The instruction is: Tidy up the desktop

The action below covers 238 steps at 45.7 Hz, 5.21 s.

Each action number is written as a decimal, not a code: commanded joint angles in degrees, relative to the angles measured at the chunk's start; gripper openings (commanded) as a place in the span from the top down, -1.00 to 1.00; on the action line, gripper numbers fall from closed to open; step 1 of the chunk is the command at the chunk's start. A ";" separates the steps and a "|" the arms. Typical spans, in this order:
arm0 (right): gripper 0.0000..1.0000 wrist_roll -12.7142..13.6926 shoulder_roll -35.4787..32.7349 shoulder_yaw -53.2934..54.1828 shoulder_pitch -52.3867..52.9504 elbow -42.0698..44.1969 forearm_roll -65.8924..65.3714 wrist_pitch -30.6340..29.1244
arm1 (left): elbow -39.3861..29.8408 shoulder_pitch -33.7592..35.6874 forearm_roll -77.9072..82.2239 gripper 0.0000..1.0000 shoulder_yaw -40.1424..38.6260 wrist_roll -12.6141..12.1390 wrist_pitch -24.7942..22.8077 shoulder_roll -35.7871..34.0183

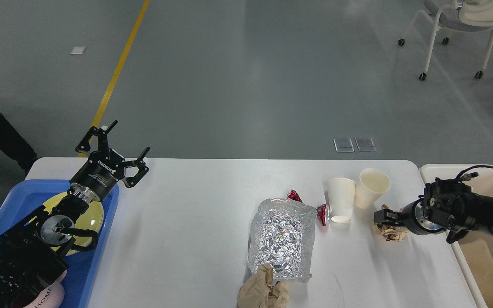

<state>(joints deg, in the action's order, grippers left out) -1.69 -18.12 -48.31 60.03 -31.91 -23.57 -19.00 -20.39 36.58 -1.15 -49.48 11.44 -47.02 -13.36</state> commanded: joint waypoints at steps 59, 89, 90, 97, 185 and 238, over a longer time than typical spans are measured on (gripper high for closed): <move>1.00 -16.94 -17.48 -32.02 80.59 -33.05 -16.41 -36.00 | 0.00 -0.01 0.00 -1.00 -0.09 -0.02 0.00 0.00; 1.00 -16.06 -29.87 -23.07 22.36 -0.54 -12.38 -11.95 | 0.00 -0.01 0.00 -1.00 -0.09 -0.02 0.00 0.00; 1.00 -16.06 -29.70 -22.01 18.41 0.87 -10.89 -9.67 | 0.00 -0.01 0.00 -1.00 -0.09 0.07 0.00 0.00; 1.00 -15.71 -22.06 -14.63 -8.05 14.13 3.16 -1.22 | 0.00 -0.01 0.00 -1.00 -0.09 -0.02 0.00 0.00; -1.00 -13.60 -9.66 -15.85 95.80 -49.04 -2.09 -36.00 | 0.00 -0.01 0.00 -1.00 -0.09 0.07 0.00 0.00; -1.00 3.10 0.62 -4.78 1.85 16.35 27.00 -11.94 | 0.00 -0.01 0.00 -1.00 0.00 0.07 0.00 0.00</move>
<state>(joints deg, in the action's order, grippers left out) 0.57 -18.19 -54.71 63.91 -15.66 3.35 -33.34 -20.39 36.57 -1.14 -49.48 11.50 -47.02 -13.36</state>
